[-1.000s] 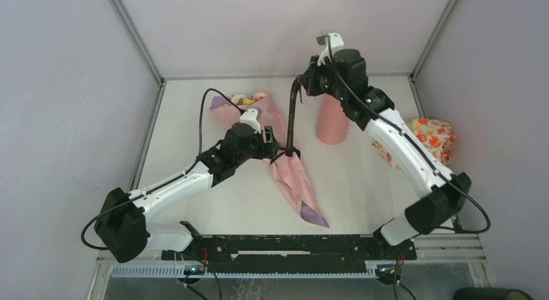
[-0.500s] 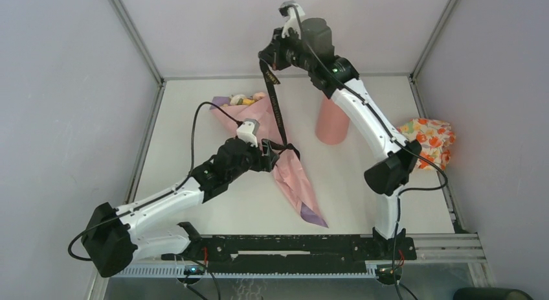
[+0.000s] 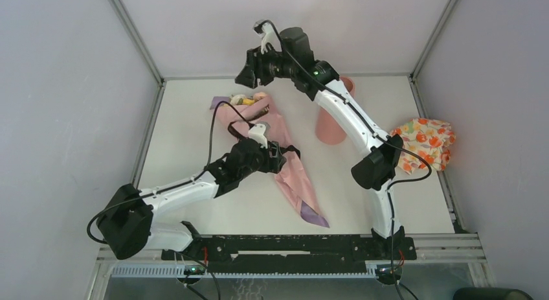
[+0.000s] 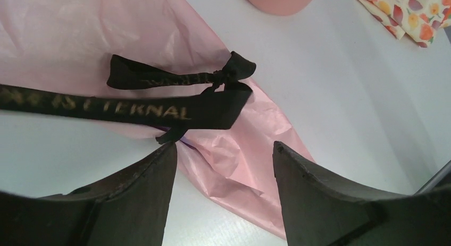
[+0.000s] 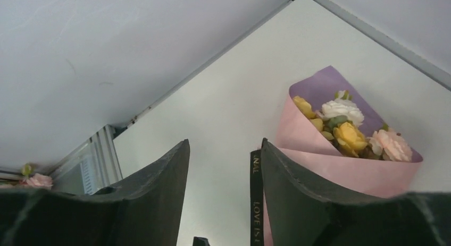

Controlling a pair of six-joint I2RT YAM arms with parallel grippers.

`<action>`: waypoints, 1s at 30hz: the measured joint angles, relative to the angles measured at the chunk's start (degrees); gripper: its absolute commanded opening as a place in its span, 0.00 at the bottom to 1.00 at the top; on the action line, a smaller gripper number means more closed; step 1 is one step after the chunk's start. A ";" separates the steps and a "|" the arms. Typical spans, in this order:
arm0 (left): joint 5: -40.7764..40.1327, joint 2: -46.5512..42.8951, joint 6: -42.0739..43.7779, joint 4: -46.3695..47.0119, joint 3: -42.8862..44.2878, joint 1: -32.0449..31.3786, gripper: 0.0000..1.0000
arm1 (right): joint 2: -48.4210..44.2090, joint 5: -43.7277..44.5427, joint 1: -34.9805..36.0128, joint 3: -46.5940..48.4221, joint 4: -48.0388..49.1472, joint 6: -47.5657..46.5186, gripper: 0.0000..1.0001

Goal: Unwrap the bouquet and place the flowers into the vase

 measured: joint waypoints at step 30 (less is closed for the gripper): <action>-12.07 6.97 -0.39 -5.14 5.09 -0.04 0.71 | -23.76 8.70 -6.40 -67.47 14.10 5.95 0.49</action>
